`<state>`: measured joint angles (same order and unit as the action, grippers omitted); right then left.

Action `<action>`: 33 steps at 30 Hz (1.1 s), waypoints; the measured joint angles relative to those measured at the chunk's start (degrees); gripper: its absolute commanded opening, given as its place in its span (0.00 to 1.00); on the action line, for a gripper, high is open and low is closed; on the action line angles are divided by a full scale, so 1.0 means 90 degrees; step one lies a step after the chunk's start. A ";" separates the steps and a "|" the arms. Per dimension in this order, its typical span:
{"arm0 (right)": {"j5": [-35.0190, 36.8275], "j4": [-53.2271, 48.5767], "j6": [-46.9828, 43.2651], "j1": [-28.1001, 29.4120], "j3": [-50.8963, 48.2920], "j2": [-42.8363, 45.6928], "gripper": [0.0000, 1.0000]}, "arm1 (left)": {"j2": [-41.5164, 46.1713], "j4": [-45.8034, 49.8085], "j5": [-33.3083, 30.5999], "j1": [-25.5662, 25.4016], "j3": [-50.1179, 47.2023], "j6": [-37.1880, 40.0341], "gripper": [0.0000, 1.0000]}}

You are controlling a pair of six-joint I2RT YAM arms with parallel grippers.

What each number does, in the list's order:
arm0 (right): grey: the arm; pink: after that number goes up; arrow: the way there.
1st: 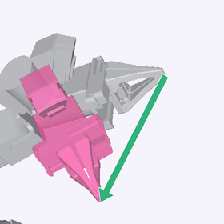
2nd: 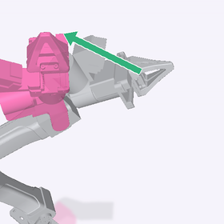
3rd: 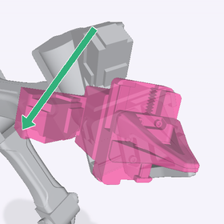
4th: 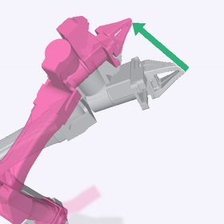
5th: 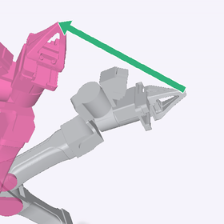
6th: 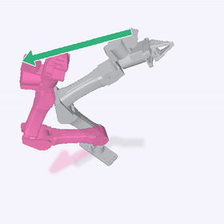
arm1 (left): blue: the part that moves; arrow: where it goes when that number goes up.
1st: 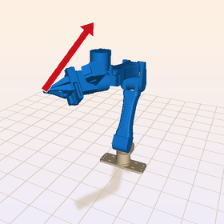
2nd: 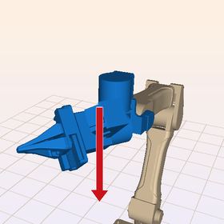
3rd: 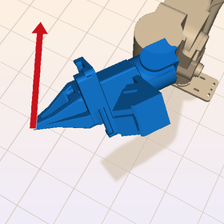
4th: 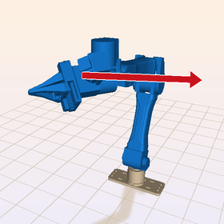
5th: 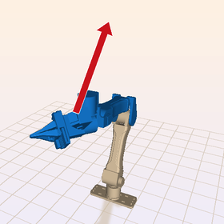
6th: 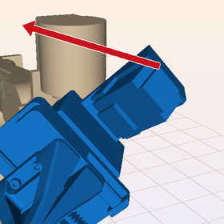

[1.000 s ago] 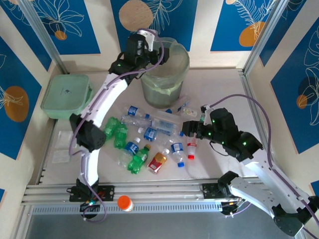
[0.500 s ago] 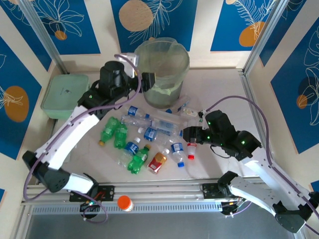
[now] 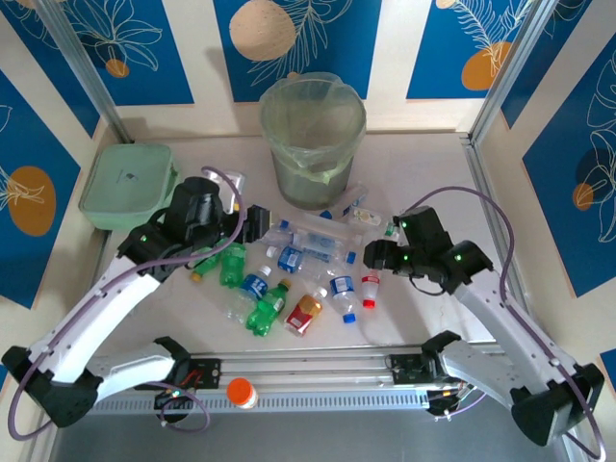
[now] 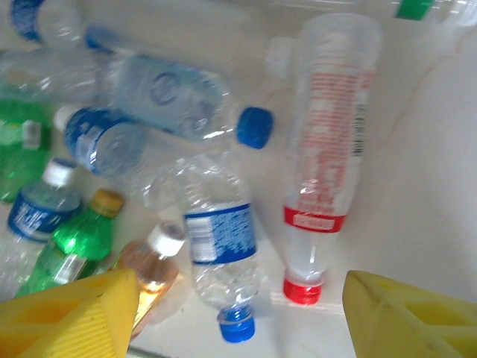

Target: Put the plastic bottles in the bin

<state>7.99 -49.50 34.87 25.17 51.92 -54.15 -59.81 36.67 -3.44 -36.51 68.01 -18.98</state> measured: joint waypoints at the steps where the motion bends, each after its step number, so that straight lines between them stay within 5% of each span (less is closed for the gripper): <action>1: -0.0049 0.0017 -0.0029 -0.0170 0.0000 -0.0177 0.73 | 0.0112 0.0022 -0.0087 0.0000 -0.0090 0.0019 0.78; 15: 0.0046 0.0228 -0.0692 -0.0680 0.0899 -0.3174 0.73 | 0.0559 -0.0158 -0.0403 0.0000 -0.0845 -0.0192 0.78; 33: 0.0250 0.0464 -0.0879 -0.0658 0.1183 -0.4896 0.70 | 0.0525 -0.0549 -0.0333 0.0000 -0.1343 -0.0219 0.80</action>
<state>10.24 -45.32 26.96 19.25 62.57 -98.21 -55.09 31.73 -6.44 -36.51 55.92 -20.95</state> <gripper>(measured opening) 0.713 0.793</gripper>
